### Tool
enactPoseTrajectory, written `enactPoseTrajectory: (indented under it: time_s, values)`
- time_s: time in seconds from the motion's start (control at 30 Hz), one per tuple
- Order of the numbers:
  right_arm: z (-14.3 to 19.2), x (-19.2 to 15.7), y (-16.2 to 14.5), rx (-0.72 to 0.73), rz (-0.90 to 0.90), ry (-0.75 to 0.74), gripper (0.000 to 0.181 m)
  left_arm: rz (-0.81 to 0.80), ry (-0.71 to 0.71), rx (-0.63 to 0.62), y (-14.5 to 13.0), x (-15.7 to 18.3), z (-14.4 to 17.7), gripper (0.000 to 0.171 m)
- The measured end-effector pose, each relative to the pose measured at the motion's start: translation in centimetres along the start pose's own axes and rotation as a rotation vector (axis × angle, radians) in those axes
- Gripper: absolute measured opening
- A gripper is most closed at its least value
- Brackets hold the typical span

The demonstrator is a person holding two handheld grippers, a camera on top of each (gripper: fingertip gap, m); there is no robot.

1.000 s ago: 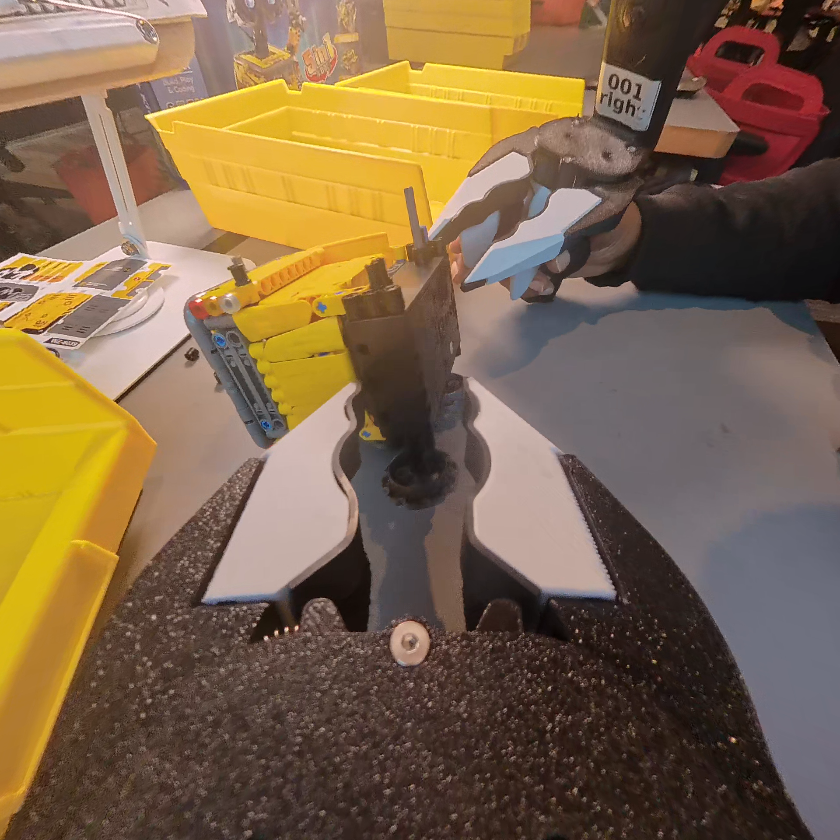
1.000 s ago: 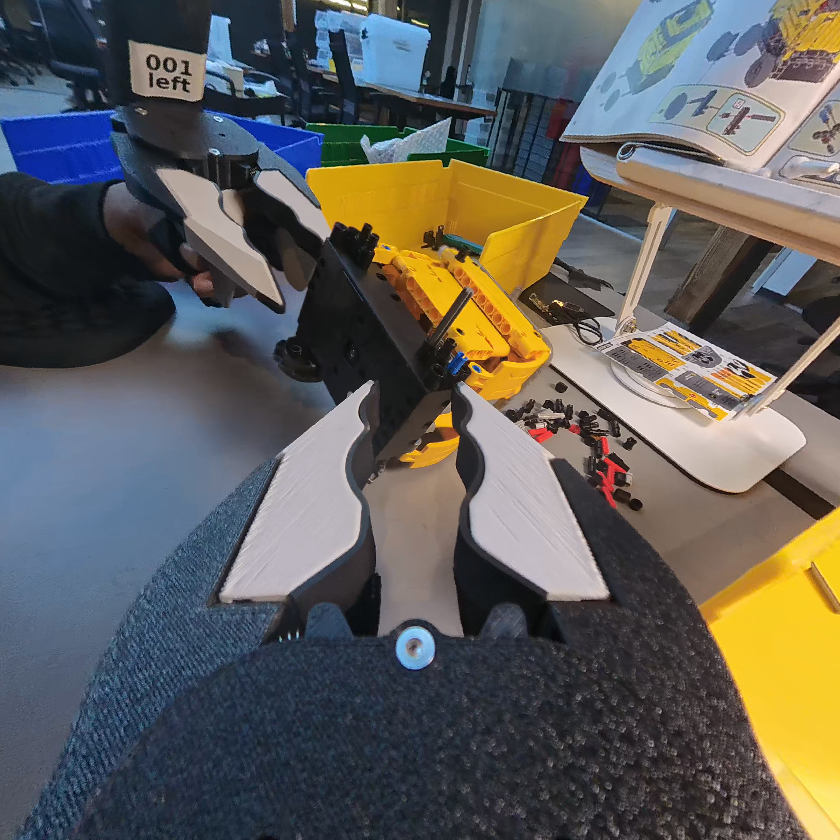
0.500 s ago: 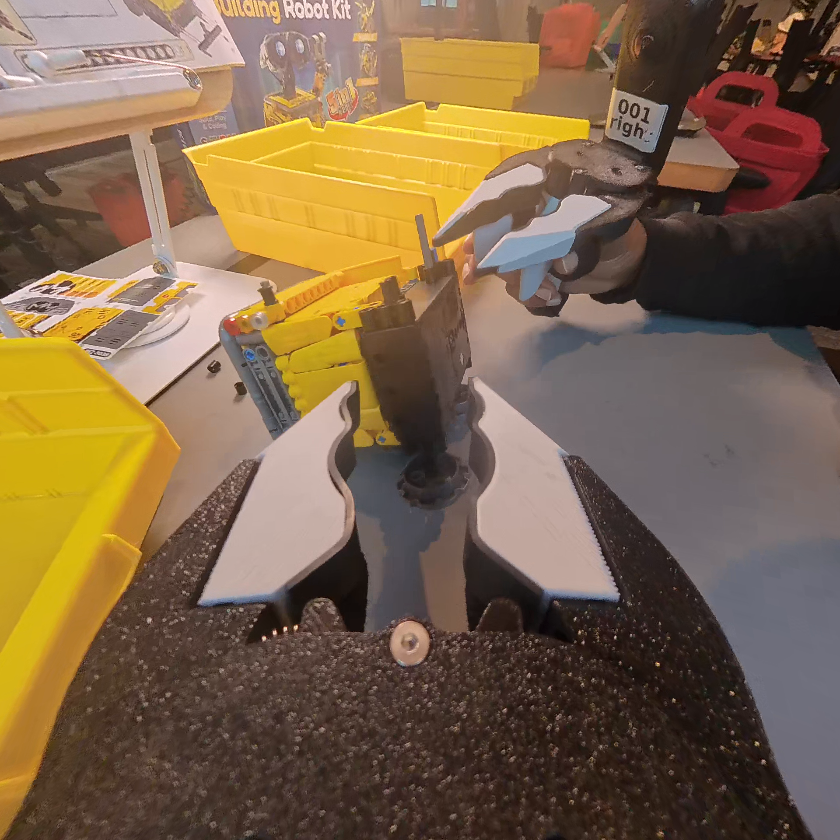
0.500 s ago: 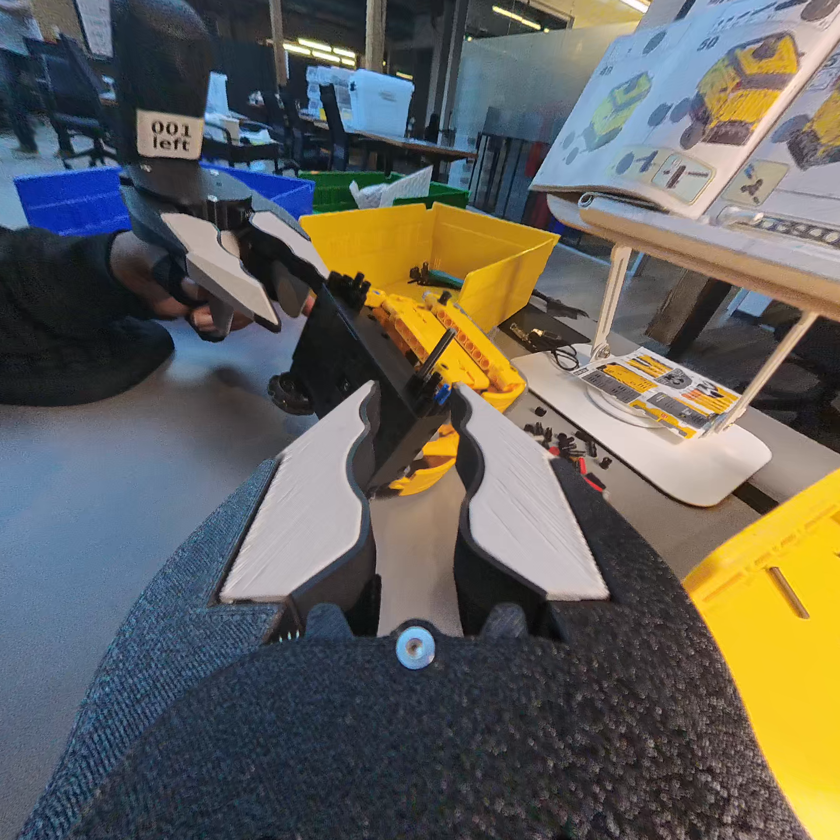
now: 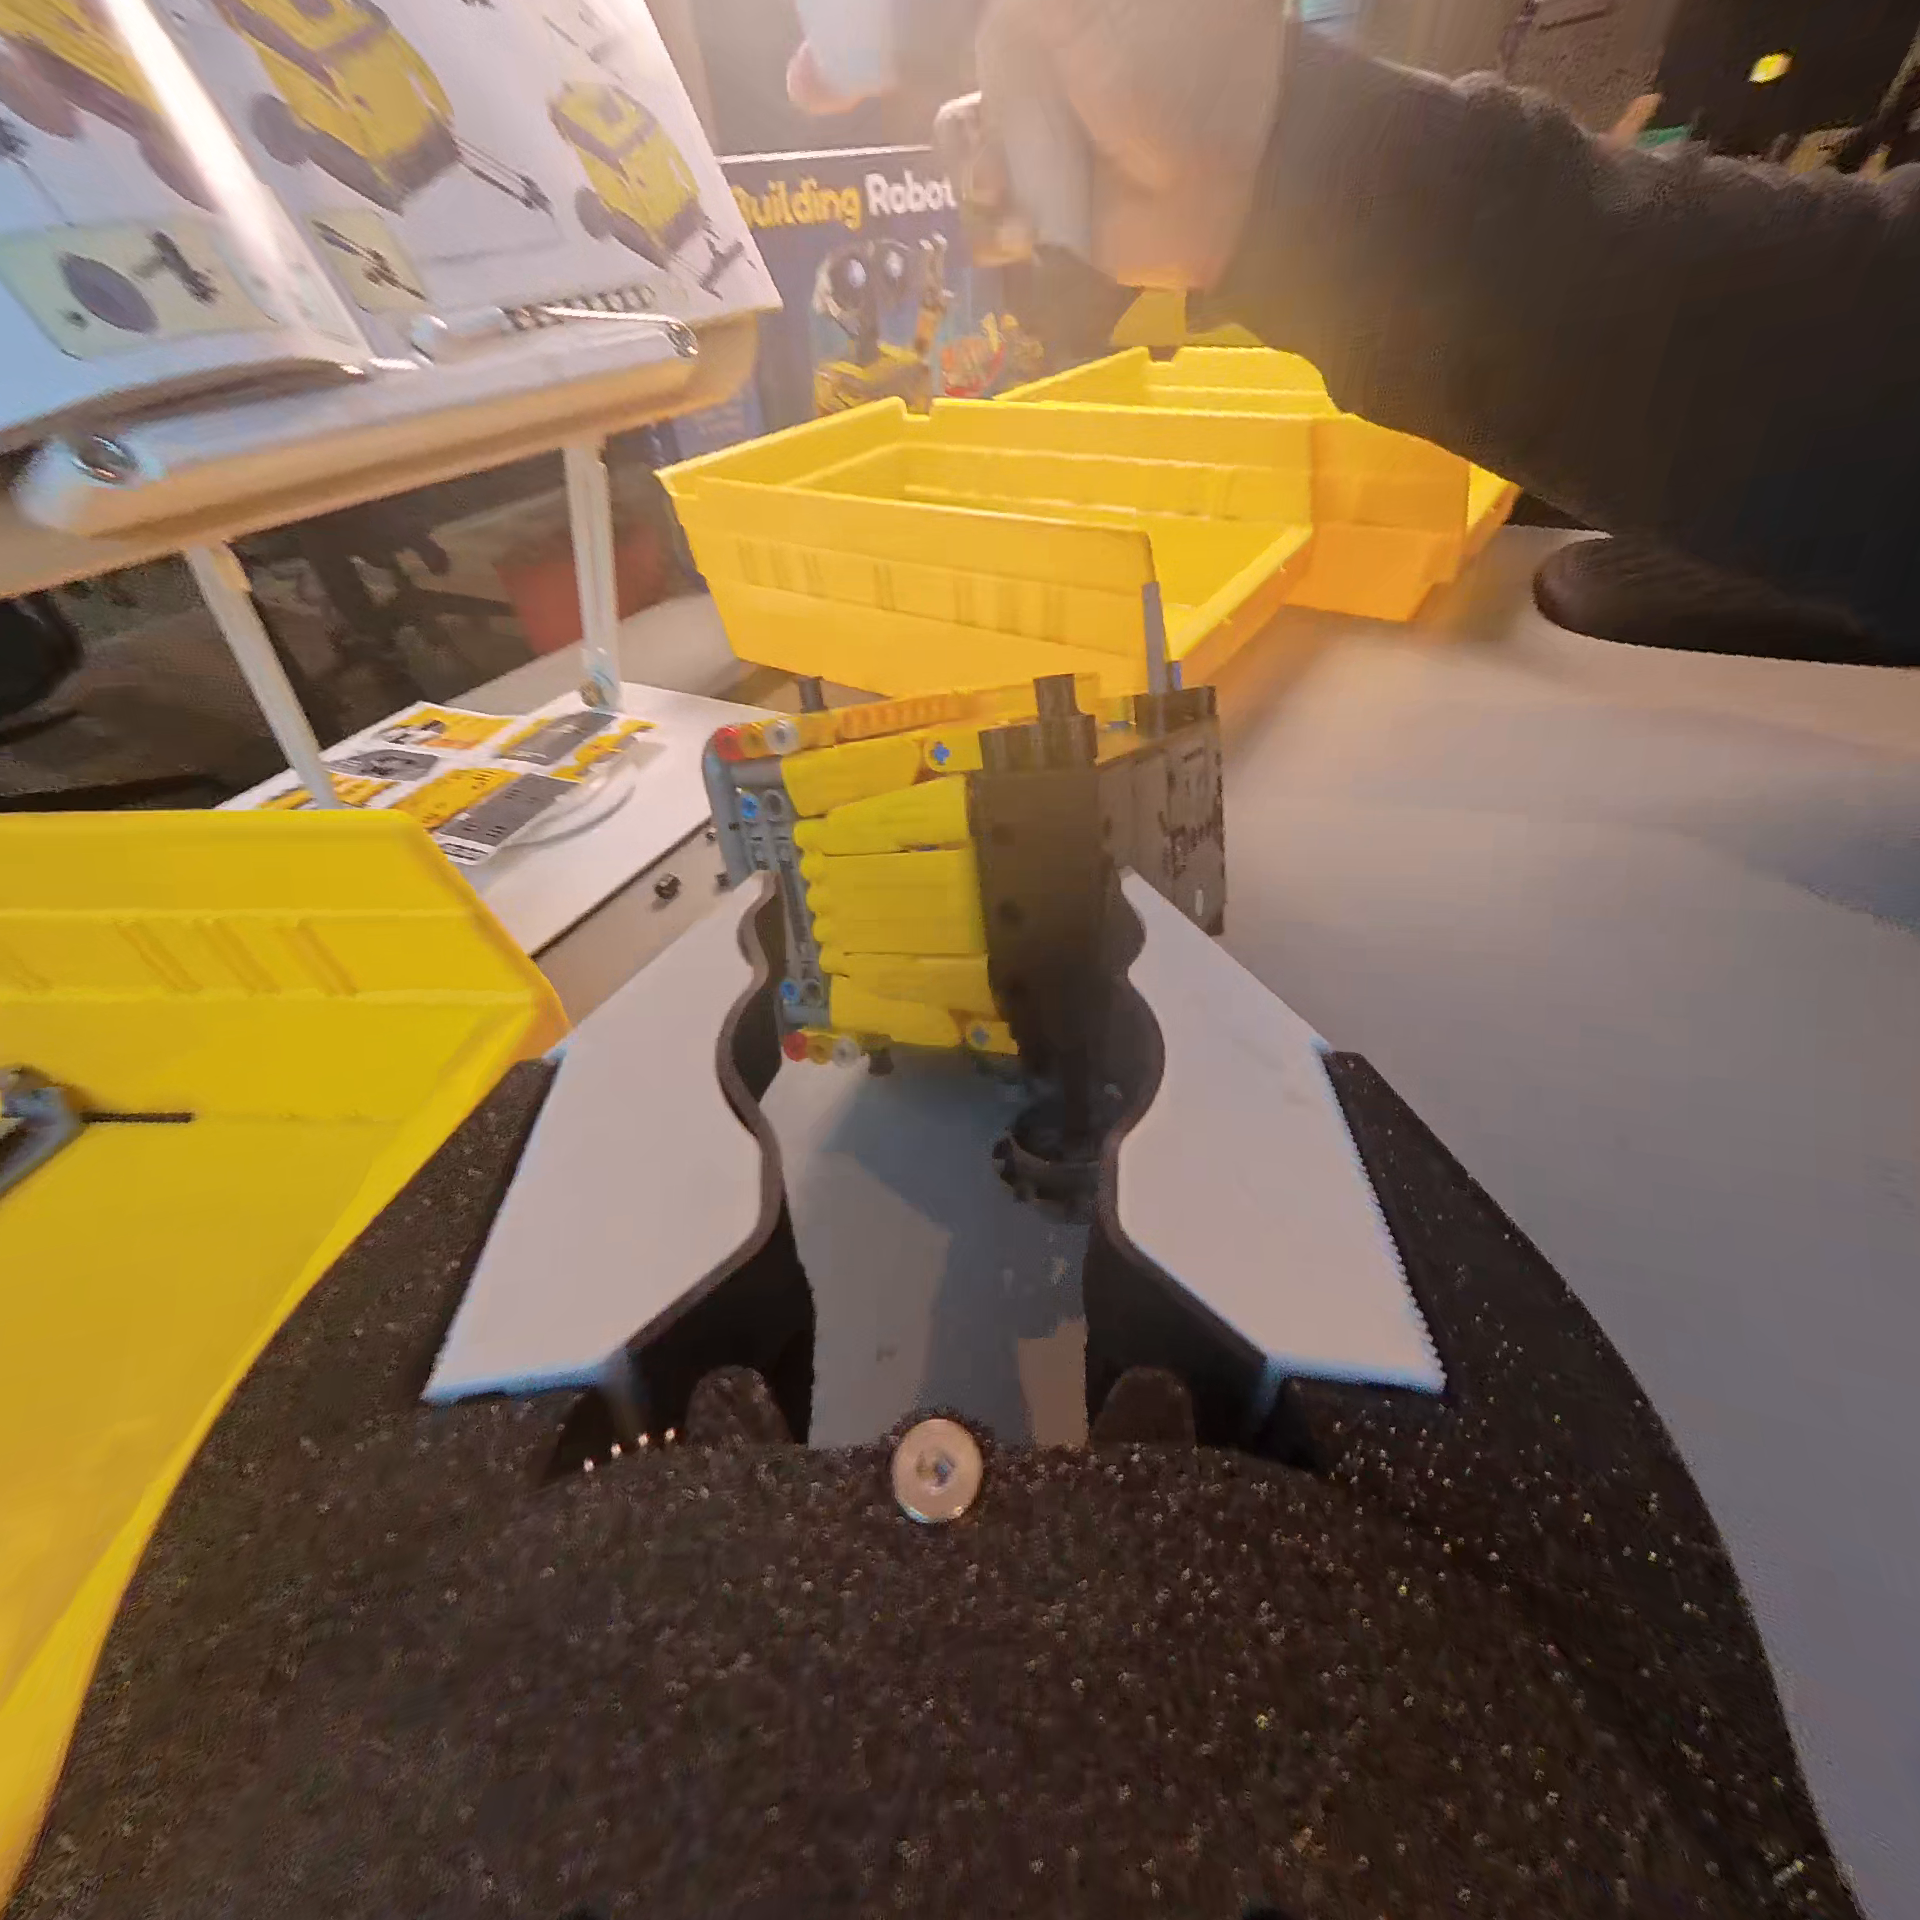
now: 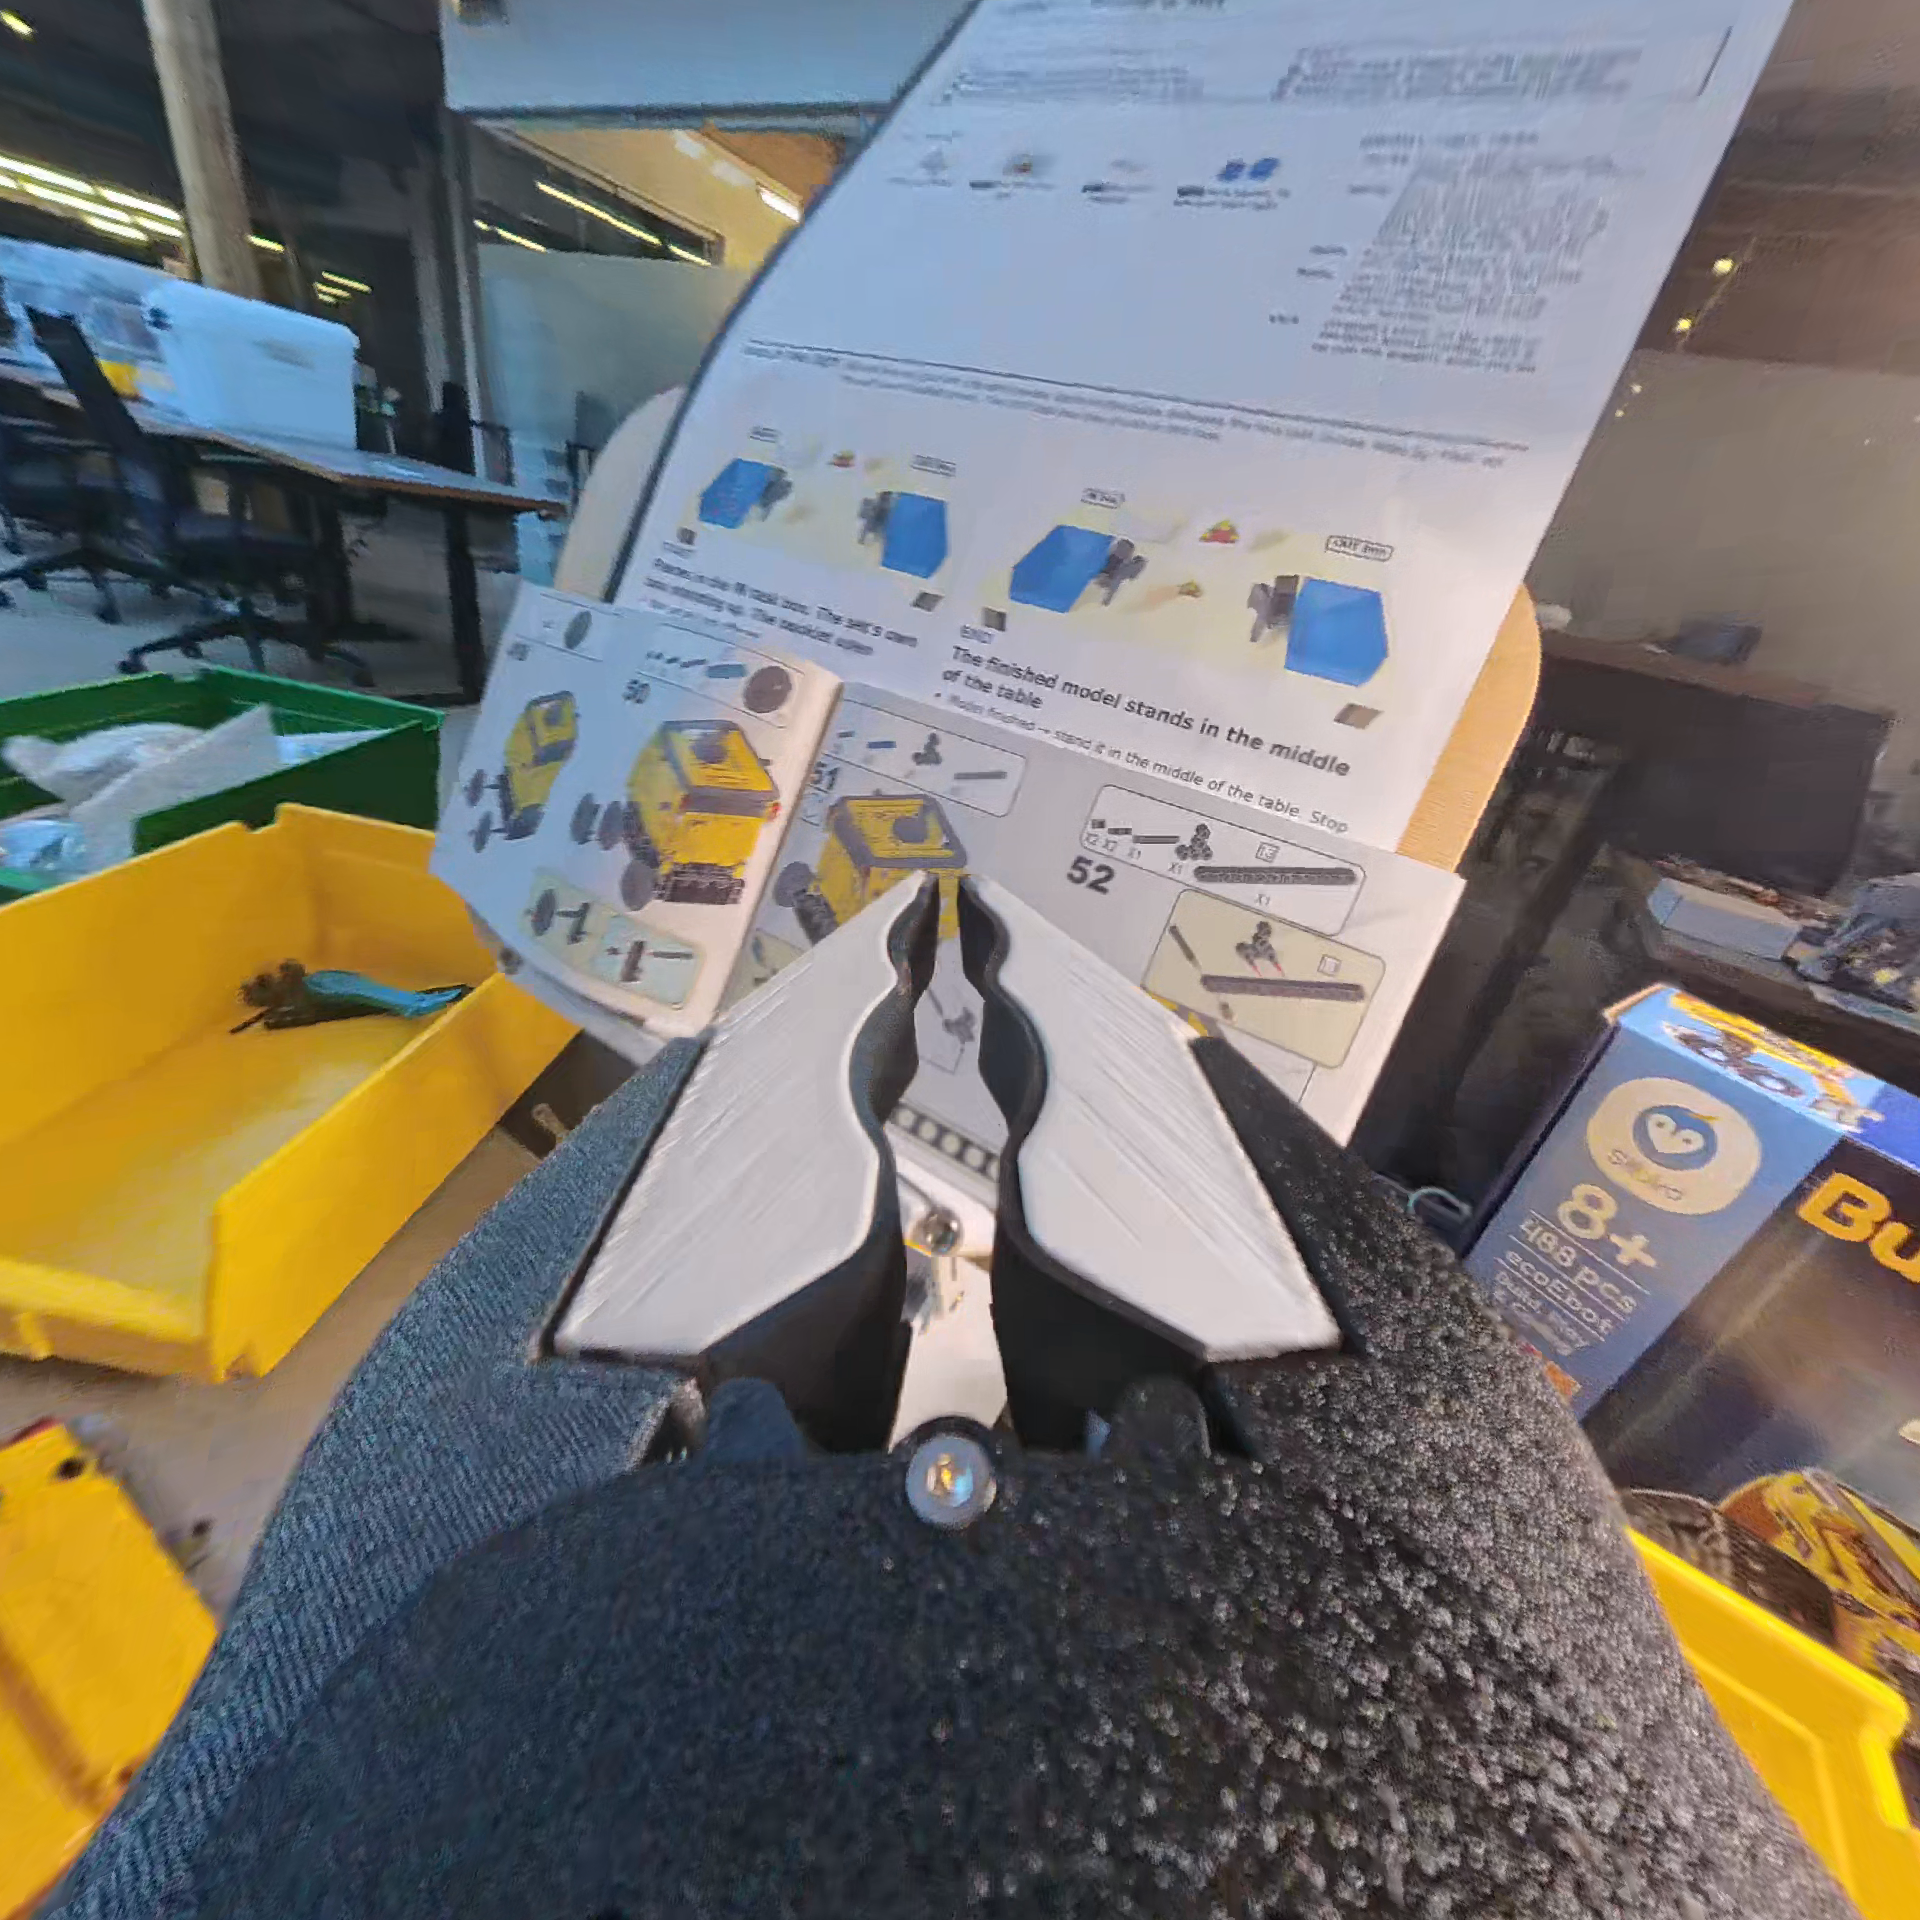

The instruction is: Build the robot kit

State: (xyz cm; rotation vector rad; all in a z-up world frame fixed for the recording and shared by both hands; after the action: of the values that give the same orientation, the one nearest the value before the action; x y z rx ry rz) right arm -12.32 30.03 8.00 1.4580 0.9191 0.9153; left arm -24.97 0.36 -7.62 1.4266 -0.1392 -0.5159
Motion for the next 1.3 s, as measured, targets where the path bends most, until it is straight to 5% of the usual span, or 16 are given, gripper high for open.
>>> enactPoseTrajectory:
  time_s: [0.17, 0.33, 1.3]
  values:
    - [-4.8, 2.2, -1.2, -0.036, 0.013, -0.068, 0.005, -0.034, 0.07, 0.049, 0.5, -0.3, 0.5, 0.063]
    - [-6.3, 2.2, -1.5, -0.046, 0.031, -0.07, 0.005, -0.009, 0.061, 0.051, 0.4, -0.6, 0.5, 0.063]
    - [-5.2, 3.8, -1.3, -0.044, 0.039, -0.11, 0.003, 0.022, 0.017, -0.047, -0.7, 0.0, -0.8, 0.072]
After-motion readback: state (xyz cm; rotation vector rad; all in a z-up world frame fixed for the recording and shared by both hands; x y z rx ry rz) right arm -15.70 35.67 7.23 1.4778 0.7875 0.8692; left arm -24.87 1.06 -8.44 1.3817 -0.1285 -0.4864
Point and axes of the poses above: each gripper's, where its closed fingertips meet, z back along the fingers, y out of its top, x = y × z across the jaws, the point moved 8 cm from there along z, back along the fingers, and after that the axes turned 8 degrees about -z, right-handed, at the moved point
